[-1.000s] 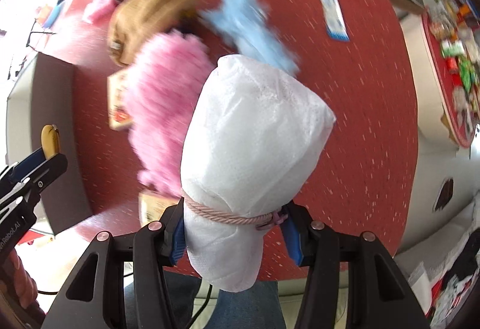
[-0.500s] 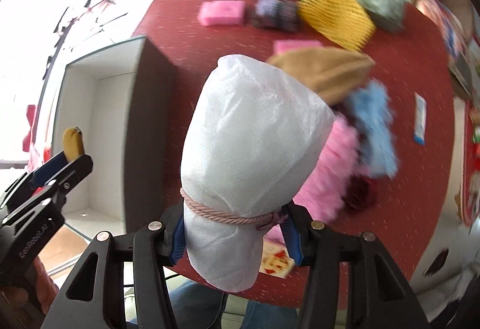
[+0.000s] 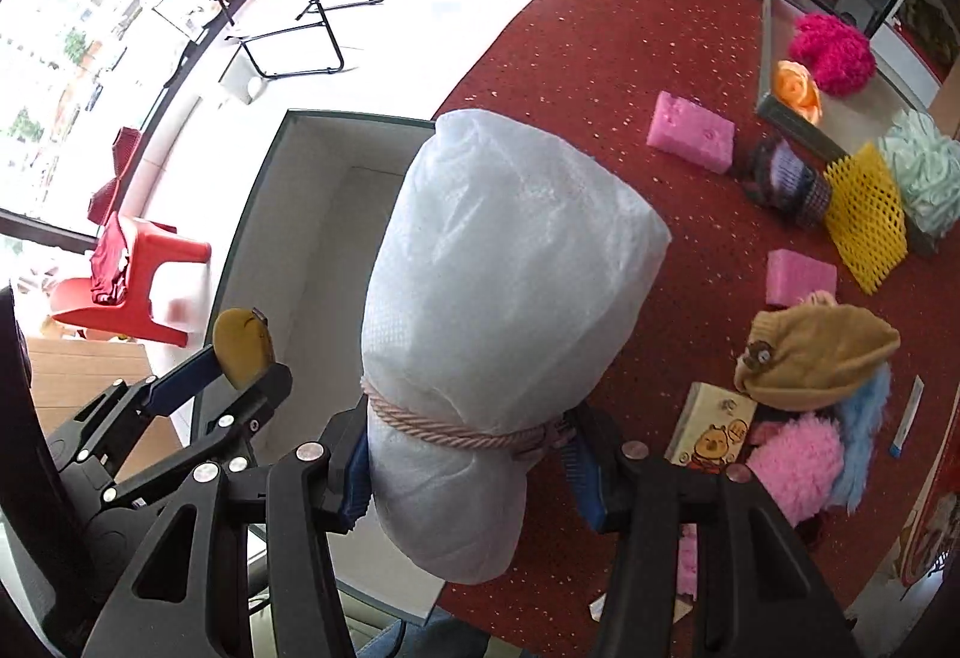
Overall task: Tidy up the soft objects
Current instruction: 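Lift and carry white bundle and tan pad over the white box with both tools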
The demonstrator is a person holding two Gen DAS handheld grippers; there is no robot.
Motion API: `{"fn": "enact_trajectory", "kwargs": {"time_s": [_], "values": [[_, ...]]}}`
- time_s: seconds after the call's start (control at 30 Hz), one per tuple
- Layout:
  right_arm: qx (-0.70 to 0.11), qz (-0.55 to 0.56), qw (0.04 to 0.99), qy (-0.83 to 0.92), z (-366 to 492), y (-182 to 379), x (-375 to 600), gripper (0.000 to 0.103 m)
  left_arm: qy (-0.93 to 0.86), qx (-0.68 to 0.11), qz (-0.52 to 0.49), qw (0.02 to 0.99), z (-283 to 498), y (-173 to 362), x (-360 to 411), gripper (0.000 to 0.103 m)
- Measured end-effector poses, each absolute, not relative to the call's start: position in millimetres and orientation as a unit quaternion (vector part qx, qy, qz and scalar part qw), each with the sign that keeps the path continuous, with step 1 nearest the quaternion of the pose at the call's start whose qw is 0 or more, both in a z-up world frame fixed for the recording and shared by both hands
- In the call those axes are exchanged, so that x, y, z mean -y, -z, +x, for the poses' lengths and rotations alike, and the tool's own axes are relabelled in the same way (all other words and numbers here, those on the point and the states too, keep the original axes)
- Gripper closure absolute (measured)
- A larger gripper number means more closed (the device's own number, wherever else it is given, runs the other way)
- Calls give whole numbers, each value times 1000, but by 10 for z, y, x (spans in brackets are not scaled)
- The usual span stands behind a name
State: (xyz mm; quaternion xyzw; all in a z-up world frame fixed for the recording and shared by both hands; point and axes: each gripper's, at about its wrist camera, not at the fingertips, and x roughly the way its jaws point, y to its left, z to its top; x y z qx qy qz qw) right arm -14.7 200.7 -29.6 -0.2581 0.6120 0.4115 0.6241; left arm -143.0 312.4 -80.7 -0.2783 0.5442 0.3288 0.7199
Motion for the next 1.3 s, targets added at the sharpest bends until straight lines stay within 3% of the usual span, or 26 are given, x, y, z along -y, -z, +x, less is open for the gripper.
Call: {"fn": "enact_trajectory", "kwargs": {"time_s": [1.3], "values": [[-619, -296, 604, -405, -101, 665, -2503, 47, -309, -579, -237, 716, -1157, 1087, -3369, 52]]}}
